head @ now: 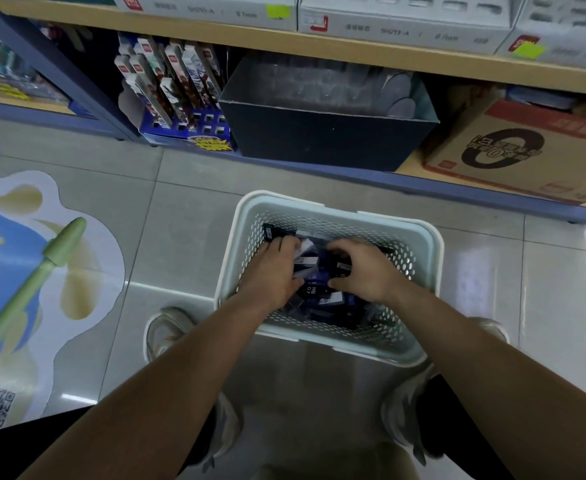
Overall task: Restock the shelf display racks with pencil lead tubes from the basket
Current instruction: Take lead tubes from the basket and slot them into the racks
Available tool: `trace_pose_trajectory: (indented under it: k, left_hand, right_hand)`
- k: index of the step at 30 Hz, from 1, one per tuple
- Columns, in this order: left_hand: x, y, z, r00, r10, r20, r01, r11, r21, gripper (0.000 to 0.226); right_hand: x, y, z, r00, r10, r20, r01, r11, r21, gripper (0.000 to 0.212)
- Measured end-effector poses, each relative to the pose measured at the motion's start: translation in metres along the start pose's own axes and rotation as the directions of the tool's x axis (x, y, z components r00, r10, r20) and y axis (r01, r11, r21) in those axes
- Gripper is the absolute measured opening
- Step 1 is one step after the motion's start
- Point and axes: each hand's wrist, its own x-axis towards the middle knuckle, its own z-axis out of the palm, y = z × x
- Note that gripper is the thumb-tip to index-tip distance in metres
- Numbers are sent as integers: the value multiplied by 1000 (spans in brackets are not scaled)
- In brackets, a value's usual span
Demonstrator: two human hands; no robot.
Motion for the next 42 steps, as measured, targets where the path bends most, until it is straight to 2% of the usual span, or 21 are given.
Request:
trace_pose_trajectory:
  k: [2,5,10,15,19,24,30,37,42]
  left_hand:
    - [2,-2,1,1000,13,-9,-13,1000,-2,53]
    - [4,-2,1,1000,26,-1,-26,999,-23,58]
    - [7,-3,5,998,38,57,-37,999,-13,64]
    - [9,-2,6,995,10,98,-9,1000,-17,75]
    - [15,-3,5,994,-28,104,28,1000,6,69]
    - [17,-5,7,998,-3,66,4,1000,-21,58]
    - [21,-2,8,995,65,70,-67,997,26,60]
    - [28,-2,6,985,31,169,-56,988,141,60]
    - [29,-2,8,984,22,177,-39,995,90,61]
  right_hand:
    - [-3,4,-1,997,21,-78,-24,999,-40,71]
    - [-9,9,2,990,60,-128,-78,987,-143,76]
    - [-12,10,3,989,141,-53,-145,985,-91,90]
    - [-10,8,5,988,152,-33,-156,977,-147,94]
    - [-11,10,8,988,133,-75,-142,981,-129,79]
    - [-8,9,6,991,106,-80,-112,990,-88,60]
    - [-5,8,8,981,145,-126,-148,989,-15,54]
    - [-3,8,13,965,164,-203,-154,986,64,46]
    - [-3,10,12,960,197,-201,-170,975,141,34]
